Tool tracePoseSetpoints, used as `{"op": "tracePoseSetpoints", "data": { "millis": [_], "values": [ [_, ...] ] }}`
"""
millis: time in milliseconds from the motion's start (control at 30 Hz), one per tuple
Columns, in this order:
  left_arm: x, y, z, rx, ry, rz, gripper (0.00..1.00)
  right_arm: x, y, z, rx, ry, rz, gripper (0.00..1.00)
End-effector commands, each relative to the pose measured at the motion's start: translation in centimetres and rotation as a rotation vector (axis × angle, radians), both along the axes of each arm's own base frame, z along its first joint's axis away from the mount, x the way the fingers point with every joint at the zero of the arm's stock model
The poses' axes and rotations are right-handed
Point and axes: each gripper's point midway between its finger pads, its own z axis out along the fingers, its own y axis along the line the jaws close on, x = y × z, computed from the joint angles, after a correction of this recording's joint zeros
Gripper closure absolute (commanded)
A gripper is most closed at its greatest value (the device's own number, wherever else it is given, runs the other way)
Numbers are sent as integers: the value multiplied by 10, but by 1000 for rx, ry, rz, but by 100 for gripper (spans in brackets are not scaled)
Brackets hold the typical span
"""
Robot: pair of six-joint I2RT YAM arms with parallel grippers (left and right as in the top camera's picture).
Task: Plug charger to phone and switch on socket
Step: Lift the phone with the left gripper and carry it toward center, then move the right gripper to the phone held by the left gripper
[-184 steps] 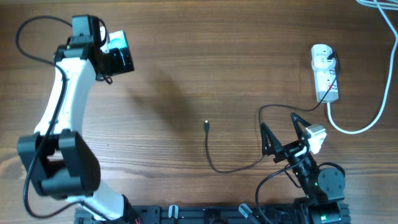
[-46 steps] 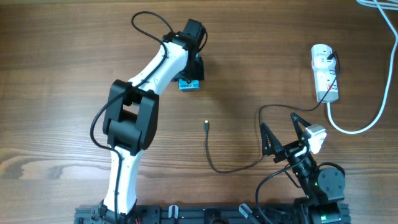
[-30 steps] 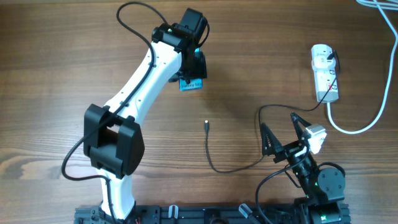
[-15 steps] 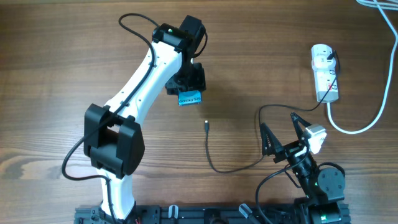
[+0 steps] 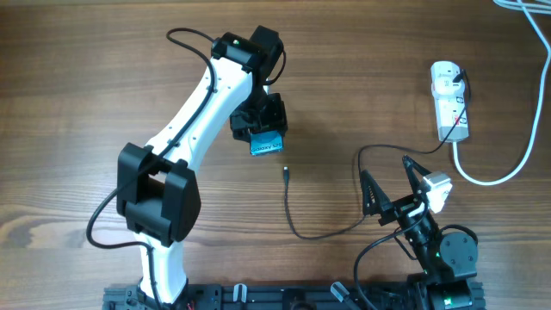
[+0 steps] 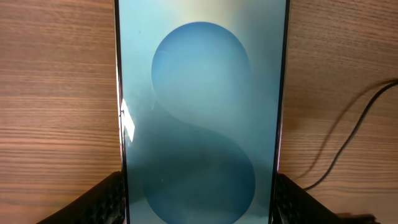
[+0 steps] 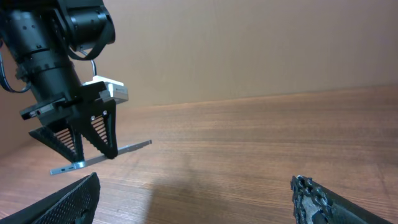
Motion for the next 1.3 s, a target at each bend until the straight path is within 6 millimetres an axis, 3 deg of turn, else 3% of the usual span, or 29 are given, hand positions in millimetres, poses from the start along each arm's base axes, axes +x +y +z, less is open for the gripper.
{"op": "tracePoseSetpoints", "data": {
  "millis": [0,167,600,900,1067,1167,1267],
  "values": [
    [-4,-6,-14,-25,70,39,73,0,-1,3,7,-11,-5,0],
    [-3,-5,-23,-63,127,70,75,0,-1,3,7,-11,-5,0],
    [0,0,-22,-94,150,106,77,0,-1,3,7,-11,-5,0],
    [9,-4,-24,-109,117,120,87,0,-1,3,30,-2,-7,0],
    [18,-7,-24,-123,84,140,92,-6,11,4,383,156,73,0],
    [23,-9,-25,-128,69,160,93,-6,11,5,655,279,78,0],
    [26,-10,-25,-132,59,163,93,-5,11,4,820,357,76,0]
  ]
}}
